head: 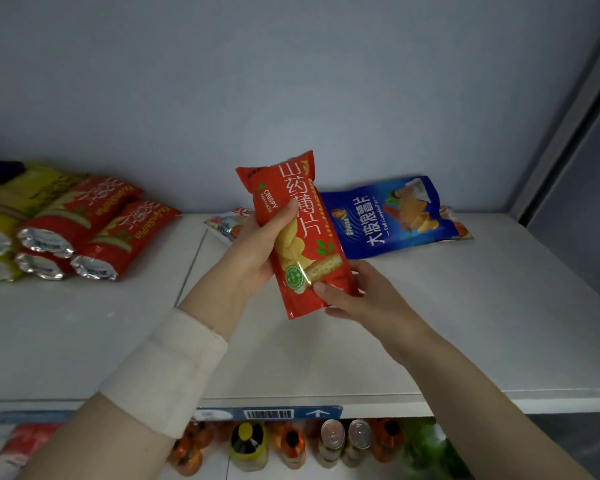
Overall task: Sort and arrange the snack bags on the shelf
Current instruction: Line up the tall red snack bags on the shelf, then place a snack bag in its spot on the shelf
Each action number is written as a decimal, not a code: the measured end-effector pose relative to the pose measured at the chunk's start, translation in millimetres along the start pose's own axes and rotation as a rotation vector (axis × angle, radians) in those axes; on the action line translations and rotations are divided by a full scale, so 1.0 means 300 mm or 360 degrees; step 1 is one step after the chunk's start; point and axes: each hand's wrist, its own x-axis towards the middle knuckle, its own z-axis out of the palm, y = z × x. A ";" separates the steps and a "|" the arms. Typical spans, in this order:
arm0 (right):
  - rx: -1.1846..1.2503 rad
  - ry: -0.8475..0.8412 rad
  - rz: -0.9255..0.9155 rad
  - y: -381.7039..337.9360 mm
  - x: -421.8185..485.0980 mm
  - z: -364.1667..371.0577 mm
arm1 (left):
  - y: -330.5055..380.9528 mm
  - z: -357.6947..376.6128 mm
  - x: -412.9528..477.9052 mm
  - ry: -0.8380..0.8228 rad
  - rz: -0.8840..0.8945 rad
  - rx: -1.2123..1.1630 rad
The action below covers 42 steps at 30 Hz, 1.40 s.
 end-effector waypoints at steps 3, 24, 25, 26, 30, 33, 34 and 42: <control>-0.0303 -0.0144 -0.0055 -0.073 0.056 0.071 | 0.082 -0.131 0.014 0.0127 0.0058 0.0025; -0.2519 -0.0105 -0.0281 -0.460 0.440 0.710 | 0.737 -1.058 0.297 0.0629 0.0222 0.1854; -0.2511 -0.0099 -0.0279 -0.468 0.447 0.722 | 0.762 -1.089 0.301 0.0605 0.0139 0.1906; -0.2492 -0.0097 -0.0283 -0.477 0.454 0.733 | 0.773 -1.116 0.297 0.0577 0.0037 0.1970; -0.2397 -0.0159 -0.0271 -0.504 0.473 0.769 | 0.694 -1.173 0.311 0.0524 -0.0094 0.2249; -0.2313 -0.0195 -0.0230 -0.506 0.485 0.764 | 0.644 -1.170 0.317 0.0574 -0.0034 0.2359; -0.2301 -0.0194 -0.0216 -0.505 0.488 0.753 | 0.642 -1.170 0.321 0.0592 -0.0020 0.2382; -0.2239 -0.0042 -0.0085 -0.509 0.483 0.501 | 0.674 -0.899 0.305 0.0704 0.0519 0.2519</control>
